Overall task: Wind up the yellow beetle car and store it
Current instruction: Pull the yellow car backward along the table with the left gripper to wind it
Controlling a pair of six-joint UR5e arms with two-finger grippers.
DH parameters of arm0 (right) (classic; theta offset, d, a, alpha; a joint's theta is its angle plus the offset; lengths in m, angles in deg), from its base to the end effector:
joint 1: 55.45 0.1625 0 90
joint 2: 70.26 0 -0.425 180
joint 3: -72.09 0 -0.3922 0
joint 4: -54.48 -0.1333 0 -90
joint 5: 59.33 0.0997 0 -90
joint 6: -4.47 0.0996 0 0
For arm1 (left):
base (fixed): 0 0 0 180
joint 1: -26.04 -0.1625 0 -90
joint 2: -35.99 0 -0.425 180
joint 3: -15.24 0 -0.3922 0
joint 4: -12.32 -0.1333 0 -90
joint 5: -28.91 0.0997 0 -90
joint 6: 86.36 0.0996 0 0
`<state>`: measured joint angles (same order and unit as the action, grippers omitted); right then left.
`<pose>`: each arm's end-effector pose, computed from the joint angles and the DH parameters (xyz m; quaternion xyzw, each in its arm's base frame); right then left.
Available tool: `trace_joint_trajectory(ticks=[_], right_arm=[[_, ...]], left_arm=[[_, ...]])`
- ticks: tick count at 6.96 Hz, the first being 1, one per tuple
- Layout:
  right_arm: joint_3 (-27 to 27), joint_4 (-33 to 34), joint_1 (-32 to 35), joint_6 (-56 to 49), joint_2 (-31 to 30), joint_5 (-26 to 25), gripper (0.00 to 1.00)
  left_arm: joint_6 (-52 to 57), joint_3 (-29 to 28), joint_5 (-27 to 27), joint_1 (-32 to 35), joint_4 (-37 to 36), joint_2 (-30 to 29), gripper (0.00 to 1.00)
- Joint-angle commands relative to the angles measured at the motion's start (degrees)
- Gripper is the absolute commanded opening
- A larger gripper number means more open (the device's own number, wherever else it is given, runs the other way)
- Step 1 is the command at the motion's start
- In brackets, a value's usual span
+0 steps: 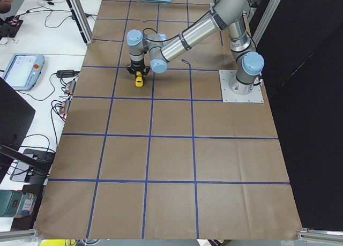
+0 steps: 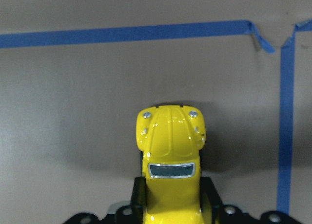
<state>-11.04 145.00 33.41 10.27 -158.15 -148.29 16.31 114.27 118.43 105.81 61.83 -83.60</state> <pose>0.1248 -0.5175 0.5298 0.0600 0.9971 -0.0457 0.0109 -0.0220 -0.6332 0.1910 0.7219 0.6917 -0.0125 0.0113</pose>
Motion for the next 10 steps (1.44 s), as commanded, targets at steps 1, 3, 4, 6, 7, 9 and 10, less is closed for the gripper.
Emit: trace_joint_trajectory(ticks=[1, 3, 4, 6, 7, 9, 10], right_arm=[[0.1, 0.1, 0.0, 0.0, 0.0, 0.0, 1.0], [0.1, 0.3, 0.0, 0.0, 0.1, -0.1, 1.0], [0.1, 0.4, 0.0, 0.0, 0.2, -0.1, 1.0], [0.0, 0.3, 0.0, 0.0, 0.2, 0.0, 1.0], [0.0, 0.2, 0.0, 0.0, 0.2, 0.0, 1.0], [-0.1, 0.1, 0.1, 0.0, 0.1, 0.0, 1.0], [-0.1, 0.0, 0.0, 0.0, 0.1, 0.1, 1.0]], left_arm=[[1.6, 0.1, 0.0, -1.6, 0.1, 0.0, 0.0], [3.3, 0.0, 0.0, -2.5, 0.1, 0.0, 0.0], [4.3, 0.0, 0.0, -3.3, 0.1, 0.0, 0.0], [5.6, 0.0, 0.0, -4.1, 0.1, -0.1, 0.0], [5.7, 0.0, 0.0, -4.2, 0.1, 0.0, 0.0], [5.6, 0.1, 0.0, -4.4, 0.1, 0.1, 0.0], [5.8, 0.0, 0.1, -4.4, 0.1, 0.1, 0.0]])
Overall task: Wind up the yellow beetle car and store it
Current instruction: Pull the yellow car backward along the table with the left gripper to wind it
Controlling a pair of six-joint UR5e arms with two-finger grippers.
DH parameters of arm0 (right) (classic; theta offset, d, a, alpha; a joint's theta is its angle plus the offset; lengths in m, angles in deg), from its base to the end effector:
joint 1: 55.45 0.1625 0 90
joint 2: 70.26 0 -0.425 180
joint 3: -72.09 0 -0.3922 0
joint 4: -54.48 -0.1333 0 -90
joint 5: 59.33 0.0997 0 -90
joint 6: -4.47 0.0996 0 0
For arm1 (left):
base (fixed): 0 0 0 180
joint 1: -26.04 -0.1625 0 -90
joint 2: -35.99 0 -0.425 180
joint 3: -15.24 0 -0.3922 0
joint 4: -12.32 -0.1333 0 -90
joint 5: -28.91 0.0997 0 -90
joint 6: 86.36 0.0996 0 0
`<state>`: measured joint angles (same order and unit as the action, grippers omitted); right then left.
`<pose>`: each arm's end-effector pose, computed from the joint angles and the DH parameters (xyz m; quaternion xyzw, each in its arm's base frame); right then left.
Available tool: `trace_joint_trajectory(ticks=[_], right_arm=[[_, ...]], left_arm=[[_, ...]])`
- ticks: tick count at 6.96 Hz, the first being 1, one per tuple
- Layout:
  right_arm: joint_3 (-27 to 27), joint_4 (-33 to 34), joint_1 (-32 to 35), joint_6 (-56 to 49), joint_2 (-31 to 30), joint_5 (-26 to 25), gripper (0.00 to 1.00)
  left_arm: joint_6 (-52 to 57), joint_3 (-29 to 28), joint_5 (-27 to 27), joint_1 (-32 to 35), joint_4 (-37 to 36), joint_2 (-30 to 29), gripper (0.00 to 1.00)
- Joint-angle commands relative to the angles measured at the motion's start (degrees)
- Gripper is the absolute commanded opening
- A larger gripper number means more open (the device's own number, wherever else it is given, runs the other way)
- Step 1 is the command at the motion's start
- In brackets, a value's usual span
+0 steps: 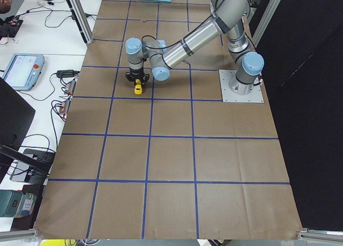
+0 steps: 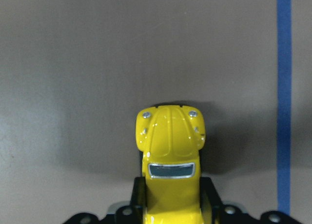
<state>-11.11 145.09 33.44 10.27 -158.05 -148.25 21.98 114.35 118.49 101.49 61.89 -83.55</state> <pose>0.1252 -0.5182 0.5284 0.0598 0.9971 -0.0449 0.0113 0.0257 -0.6324 0.1908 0.7300 0.6832 -0.0106 0.0119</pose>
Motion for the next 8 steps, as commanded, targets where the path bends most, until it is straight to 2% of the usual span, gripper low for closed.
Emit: trace_joint_trajectory(ticks=[1, 6, 7, 8], right_arm=[[0.0, -0.1, 0.0, 0.0, 0.0, 0.0, 1.0], [0.0, 0.1, 0.0, 0.0, 0.0, 0.0, 1.0], [0.0, 0.1, 0.1, 0.0, 0.1, 0.0, 1.0], [-0.1, 0.0, 0.0, 0.0, 0.1, 0.1, 1.0]], left_arm=[[0.1, -0.1, 0.1, -0.3, 0.0, 0.0, 0.0], [-0.1, -0.1, 0.1, -1.8, 0.0, -0.1, 0.03], [-0.3, -0.1, 0.1, -1.7, 0.1, 0.0, 0.67], [-0.9, -0.4, 0.2, -1.4, 0.9, 0.4, 1.0]])
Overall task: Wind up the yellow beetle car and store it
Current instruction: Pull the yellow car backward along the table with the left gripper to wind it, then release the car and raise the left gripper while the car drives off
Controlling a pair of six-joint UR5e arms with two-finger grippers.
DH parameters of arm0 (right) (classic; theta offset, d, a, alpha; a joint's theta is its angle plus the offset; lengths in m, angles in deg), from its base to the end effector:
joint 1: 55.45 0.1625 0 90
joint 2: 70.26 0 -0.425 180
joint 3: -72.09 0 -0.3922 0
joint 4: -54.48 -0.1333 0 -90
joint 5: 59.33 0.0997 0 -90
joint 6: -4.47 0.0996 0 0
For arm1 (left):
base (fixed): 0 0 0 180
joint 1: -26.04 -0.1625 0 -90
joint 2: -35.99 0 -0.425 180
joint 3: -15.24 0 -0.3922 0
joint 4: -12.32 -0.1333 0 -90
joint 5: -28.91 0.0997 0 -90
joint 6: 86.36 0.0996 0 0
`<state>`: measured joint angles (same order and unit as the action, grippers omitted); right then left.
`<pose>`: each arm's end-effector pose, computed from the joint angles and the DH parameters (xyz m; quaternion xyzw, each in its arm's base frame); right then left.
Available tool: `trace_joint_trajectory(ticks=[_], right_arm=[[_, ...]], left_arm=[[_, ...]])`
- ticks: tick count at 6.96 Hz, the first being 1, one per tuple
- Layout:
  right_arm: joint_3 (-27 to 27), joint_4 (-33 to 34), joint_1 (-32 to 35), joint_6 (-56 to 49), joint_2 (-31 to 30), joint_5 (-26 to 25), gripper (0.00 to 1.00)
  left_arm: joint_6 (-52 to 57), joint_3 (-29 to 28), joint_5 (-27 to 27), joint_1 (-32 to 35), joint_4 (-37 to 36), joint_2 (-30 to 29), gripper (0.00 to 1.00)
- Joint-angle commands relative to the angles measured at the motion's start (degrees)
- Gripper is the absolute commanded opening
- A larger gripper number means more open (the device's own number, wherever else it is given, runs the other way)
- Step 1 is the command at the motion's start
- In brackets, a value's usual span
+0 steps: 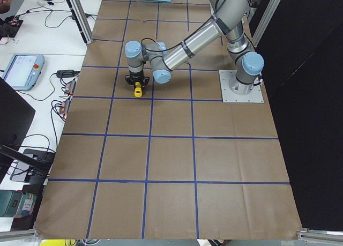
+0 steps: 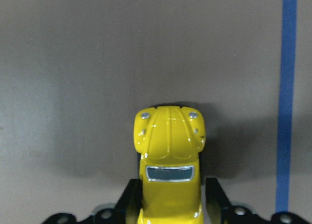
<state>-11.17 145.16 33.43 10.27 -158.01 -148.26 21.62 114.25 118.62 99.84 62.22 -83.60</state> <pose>0.1250 -0.5185 0.5277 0.0599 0.9971 -0.0447 0.0112 0.0441 -0.6314 0.1904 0.7180 0.6960 -0.0084 0.0104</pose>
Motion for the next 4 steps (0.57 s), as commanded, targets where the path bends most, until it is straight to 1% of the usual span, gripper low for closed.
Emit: trace_joint_trajectory(ticks=[1, 2, 3, 4], right_arm=[[-0.1, -0.1, 0.0, 0.1, 0.0, 0.0, 1.0], [-0.1, -0.1, 0.0, 0.1, 0.1, 0.0, 1.0], [-0.2, -0.1, 0.0, 0.1, 0.1, 0.0, 1.0], [-0.2, 0.0, 0.0, 0.1, 0.1, 0.0, 1.0]], left_arm=[[-2.1, -0.5, 0.1, 0.8, 0.9, 1.5, 1.0], [-5.0, -1.4, -0.2, 1.2, 4.5, 3.1, 1.0], [-9.9, -1.7, -0.2, 3.2, 7.9, 6.4, 1.0], [-21.3, -2.4, -0.1, 6.1, 11.9, 9.8, 1.0]])
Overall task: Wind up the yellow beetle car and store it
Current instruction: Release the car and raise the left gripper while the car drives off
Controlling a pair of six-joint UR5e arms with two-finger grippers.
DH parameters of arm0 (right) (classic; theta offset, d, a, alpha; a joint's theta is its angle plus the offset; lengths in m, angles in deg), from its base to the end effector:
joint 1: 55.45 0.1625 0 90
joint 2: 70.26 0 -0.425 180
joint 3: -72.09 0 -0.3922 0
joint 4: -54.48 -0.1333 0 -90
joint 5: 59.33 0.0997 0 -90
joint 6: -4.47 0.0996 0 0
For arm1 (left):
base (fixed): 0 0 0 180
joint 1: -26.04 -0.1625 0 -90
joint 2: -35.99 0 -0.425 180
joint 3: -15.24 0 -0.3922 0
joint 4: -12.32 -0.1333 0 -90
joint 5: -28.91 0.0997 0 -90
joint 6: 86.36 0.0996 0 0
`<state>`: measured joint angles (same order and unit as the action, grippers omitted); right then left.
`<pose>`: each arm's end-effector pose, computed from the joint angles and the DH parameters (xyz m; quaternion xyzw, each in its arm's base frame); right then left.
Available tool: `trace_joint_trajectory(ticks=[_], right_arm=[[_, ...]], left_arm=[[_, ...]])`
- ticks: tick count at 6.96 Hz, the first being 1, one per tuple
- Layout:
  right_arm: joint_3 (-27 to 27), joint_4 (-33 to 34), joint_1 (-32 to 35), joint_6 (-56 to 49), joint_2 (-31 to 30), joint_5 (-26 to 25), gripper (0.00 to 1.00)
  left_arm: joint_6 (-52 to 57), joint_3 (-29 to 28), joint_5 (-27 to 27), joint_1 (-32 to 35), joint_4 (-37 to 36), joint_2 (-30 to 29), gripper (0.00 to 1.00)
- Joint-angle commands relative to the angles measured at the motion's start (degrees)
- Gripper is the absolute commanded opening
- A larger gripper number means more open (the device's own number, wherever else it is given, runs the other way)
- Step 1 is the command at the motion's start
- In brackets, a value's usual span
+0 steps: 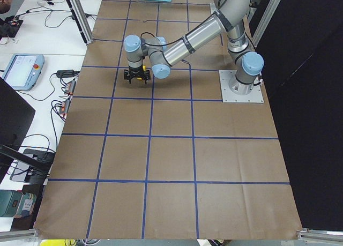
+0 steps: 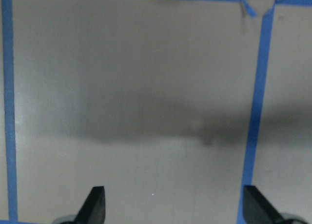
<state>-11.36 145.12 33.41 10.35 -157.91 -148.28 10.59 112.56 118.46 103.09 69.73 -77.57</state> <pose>0.1248 -0.5189 0.5251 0.0608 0.9972 -0.0418 0.0109 0.0058 -0.6237 0.2542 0.6691 0.7430 -0.0118 0.0100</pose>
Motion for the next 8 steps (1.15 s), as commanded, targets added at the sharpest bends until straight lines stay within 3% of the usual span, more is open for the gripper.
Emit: trace_joint_trajectory(ticks=[1, 3, 5, 6, 7, 8], right_arm=[[0.0, 0.1, 0.0, 0.0, 0.0, 0.0, 1.0], [0.0, 0.1, 0.0, -0.3, 0.1, 0.0, 1.0], [0.0, 0.6, 0.0, -0.5, 0.7, 0.1, 1.0], [0.1, 0.8, 0.1, -0.7, 1.1, 0.1, 1.0], [0.3, 1.0, 0.1, -4.6, 1.9, 0.1, 1.0], [0.2, 5.2, 0.0, -16.3, 4.6, 0.3, 1.0]], left_arm=[[-21.4, -1.2, 0.2, 5.3, 7.7, 6.8, 1.0], [-41.6, -2.5, 0.3, 8.1, 11.5, 12.4, 1.0], [-59.2, -9.8, 0.4, 11.3, 23.6, 16.3, 1.0], [-73.7, -12.8, 0.7, 11.6, 27.0, 16.7, 1.0], [-85.4, -13.8, 3.0, 11.6, 28.8, 16.4, 1.0], [-88.8, -13.4, 4.0, 11.8, 28.9, 16.5, 1.0]])
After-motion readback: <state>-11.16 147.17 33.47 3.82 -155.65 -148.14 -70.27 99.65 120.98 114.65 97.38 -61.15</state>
